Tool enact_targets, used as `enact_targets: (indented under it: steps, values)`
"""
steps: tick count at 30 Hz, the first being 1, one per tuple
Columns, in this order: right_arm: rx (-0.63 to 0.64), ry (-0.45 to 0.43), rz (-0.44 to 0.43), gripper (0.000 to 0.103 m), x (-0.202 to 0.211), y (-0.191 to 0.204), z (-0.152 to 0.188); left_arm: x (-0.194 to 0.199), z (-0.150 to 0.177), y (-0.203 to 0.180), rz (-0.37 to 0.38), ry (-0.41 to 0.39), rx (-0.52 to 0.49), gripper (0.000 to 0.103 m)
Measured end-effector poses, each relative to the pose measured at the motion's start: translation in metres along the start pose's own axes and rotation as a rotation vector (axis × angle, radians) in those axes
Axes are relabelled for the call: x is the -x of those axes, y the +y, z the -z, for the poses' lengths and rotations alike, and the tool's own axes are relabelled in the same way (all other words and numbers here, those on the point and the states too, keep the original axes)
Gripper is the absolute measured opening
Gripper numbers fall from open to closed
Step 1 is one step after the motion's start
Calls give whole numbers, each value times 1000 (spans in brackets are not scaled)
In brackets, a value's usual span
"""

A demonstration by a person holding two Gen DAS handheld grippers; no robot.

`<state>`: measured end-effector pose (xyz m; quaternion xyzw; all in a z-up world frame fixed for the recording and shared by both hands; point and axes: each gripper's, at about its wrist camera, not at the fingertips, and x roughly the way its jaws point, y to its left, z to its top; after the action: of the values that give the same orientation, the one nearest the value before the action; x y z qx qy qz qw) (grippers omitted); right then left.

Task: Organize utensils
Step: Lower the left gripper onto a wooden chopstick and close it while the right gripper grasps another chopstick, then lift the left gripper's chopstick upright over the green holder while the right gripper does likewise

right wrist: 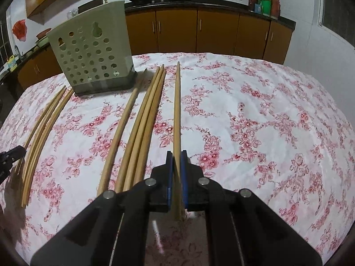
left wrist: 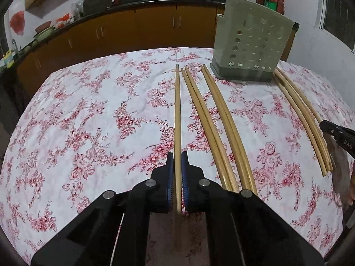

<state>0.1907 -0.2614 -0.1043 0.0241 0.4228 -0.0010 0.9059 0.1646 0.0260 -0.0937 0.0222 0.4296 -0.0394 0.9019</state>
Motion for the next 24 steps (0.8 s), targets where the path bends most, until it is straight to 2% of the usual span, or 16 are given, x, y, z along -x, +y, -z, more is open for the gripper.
enact_targets:
  steps: [9, 11, 17, 24]
  values:
    - [-10, -6, -13, 8, 2, -3, -2, 0, 1, 1, 6, -2, 5, 7]
    - [-26, -47, -23, 8, 14, -7, -6, 2, -2, 2, 7, 2, 2, 7]
    - [-65, -232, -36, 8, 69, -22, -33, 38, -27, 13, 36, -130, 55, 7]
    - [-118, -366, -62, 8, 109, -36, -59, 88, -63, 33, 59, -311, 141, 7]
